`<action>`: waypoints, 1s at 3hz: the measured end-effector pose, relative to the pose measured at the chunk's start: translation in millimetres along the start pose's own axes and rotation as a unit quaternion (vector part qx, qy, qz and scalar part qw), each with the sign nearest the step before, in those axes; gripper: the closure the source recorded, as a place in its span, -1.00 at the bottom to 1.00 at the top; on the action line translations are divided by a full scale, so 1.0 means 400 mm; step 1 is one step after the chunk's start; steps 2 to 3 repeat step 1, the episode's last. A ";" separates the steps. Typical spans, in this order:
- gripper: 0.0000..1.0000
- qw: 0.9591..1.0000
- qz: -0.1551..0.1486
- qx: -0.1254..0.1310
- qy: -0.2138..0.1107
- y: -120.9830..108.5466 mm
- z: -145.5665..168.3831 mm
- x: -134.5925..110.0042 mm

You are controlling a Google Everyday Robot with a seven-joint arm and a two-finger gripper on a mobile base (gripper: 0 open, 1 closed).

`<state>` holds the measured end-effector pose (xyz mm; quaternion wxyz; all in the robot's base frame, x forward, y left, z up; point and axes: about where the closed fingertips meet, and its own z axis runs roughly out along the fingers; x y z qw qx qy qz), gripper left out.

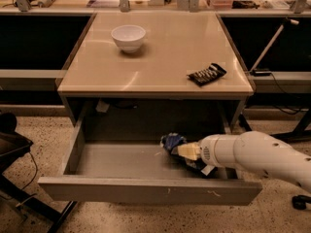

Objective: Place blue chip bag into top drawer

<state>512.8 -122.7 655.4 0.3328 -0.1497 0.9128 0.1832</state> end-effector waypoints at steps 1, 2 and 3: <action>-1.00 1.000 0.000 0.000 0.000 0.000 0.000 0.000; -1.00 1.000 0.000 0.000 0.000 0.000 0.000 0.000; -1.00 1.000 0.000 0.000 0.000 0.000 0.000 0.000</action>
Offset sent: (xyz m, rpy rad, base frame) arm 0.0000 0.0000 0.0000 0.0000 0.0000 0.0000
